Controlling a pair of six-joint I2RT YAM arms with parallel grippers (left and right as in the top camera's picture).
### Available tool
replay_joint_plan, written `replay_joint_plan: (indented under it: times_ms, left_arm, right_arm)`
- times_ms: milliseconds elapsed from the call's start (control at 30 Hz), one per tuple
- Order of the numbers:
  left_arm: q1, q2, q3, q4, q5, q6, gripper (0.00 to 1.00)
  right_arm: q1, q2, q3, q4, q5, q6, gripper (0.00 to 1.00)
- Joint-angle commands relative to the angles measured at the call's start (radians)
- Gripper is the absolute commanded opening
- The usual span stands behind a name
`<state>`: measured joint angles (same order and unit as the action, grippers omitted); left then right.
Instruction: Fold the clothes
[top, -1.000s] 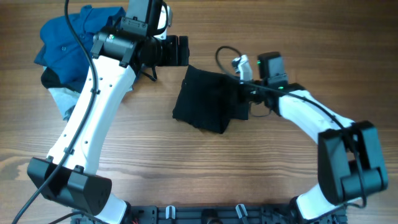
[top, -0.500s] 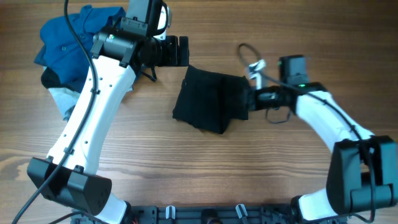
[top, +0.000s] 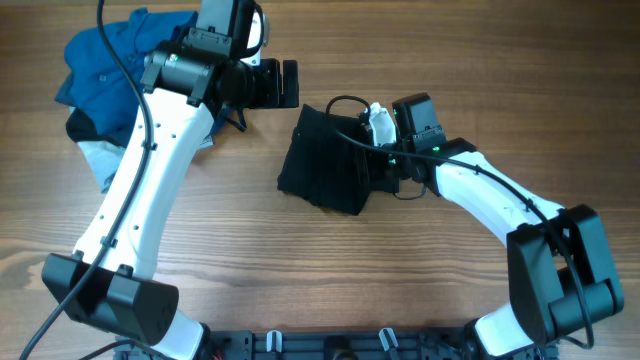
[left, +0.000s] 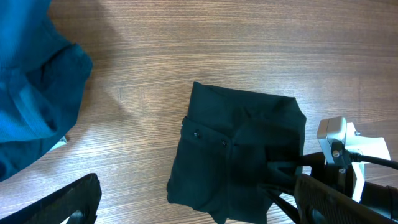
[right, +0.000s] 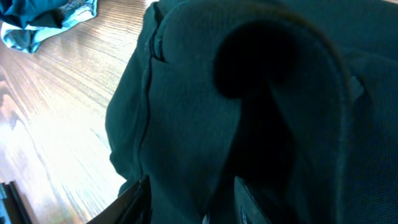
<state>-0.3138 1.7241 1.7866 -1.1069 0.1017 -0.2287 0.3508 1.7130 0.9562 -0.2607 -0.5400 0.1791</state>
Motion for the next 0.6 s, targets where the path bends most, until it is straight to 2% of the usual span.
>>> replay_joint_plan:
  times_ms: [0, 100, 200, 300, 567]
  left_arm:
    - [0.005, 0.010, 0.001, 0.009, -0.006, 0.015, 1.00]
    - [0.005, 0.010, 0.001, 0.010, -0.006, 0.015, 1.00]
    - [0.005, 0.010, 0.001, 0.010, -0.006, 0.015, 0.99]
    - [0.005, 0.010, 0.001, 0.011, -0.006, 0.016, 1.00]
    - [0.005, 0.010, 0.001, 0.010, -0.006, 0.016, 0.99]
  right_arm:
    - [-0.002, 0.039, -0.005, 0.023, 0.017, 0.006, 0.42]
    - [-0.001, 0.082, -0.005, 0.080, -0.123, 0.003, 0.39]
    - [0.000, 0.103, -0.005, 0.150, -0.253, 0.004, 0.27]
    - [0.000, 0.103, -0.005, 0.187, -0.269, 0.008, 0.06]
    - [-0.047, 0.083, -0.005, 0.193, -0.295, 0.033, 0.05]
